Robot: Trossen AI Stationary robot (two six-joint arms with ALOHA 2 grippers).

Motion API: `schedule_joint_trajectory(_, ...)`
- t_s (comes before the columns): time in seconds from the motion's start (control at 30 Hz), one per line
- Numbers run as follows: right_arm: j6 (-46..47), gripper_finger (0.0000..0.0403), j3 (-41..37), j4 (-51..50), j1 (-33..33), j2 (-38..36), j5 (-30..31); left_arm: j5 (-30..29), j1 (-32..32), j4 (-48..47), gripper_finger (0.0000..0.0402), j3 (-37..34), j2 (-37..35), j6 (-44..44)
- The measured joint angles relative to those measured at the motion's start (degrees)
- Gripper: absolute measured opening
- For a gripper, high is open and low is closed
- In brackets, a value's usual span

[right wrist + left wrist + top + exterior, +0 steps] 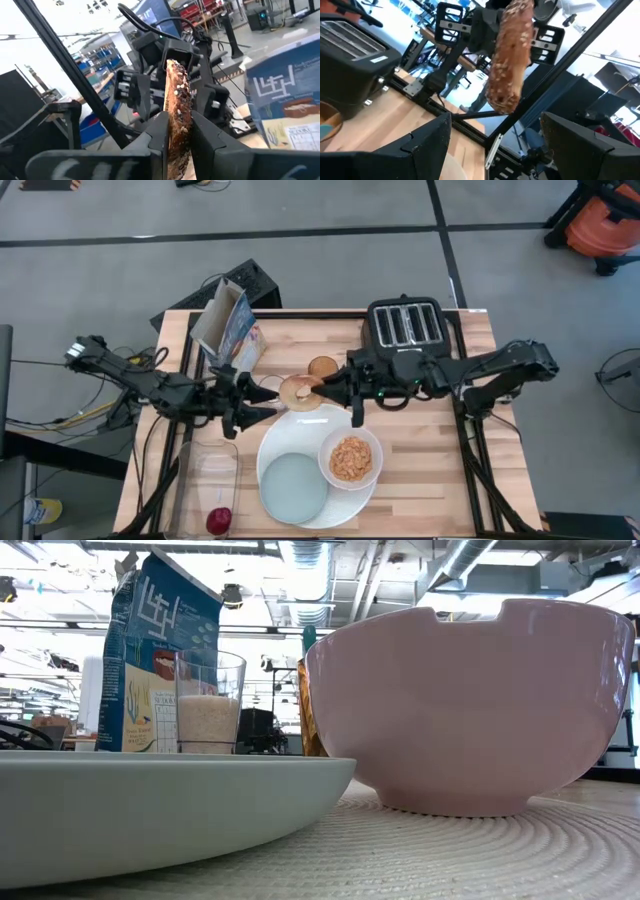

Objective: Arrange a breakfast setting
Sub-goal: Put the toasted bread on the blue plate

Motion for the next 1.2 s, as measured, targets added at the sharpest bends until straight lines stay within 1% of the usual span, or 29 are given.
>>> schedule_joint_trajectory(0.13,1.89,0.0073,0.0,0.01,0.75,0.17,-0.04,0.1,-0.04,3.18,0.0293,0.0,1.87,-0.87)
schedule_joint_trajectory(0.3,2.12,0.0073,0.0,-0.37,1.84,0.15,-0.09,2.66,-0.2,6.8,0.0293,0.0,3.75,-1.46)
schedule_joint_trajectory(0.57,2.39,0.0073,0.02,-1.09,3.94,0.15,-0.1,3.54,-0.5,9.51,0.0293,0.02,5.54,-3.91)
schedule_joint_trajectory(0.77,3.23,0.0073,0.06,0.23,4.74,1.51,0.04,4.84,-1.63,15.96,0.0293,0.02,7.61,-4.17)
schedule_joint_trajectory(0.97,5.09,0.0073,0.0,1.91,5.3,3.73,-0.11,4.07,-2.08,17.08,0.0293,0.02,10.79,-6.05)
schedule_joint_trajectory(1.2,5.12,0.0073,0.0,1.81,6.11,3.71,-0.09,3.45,-2.08,16.85,0.0291,0.02,11.7,-6.4)
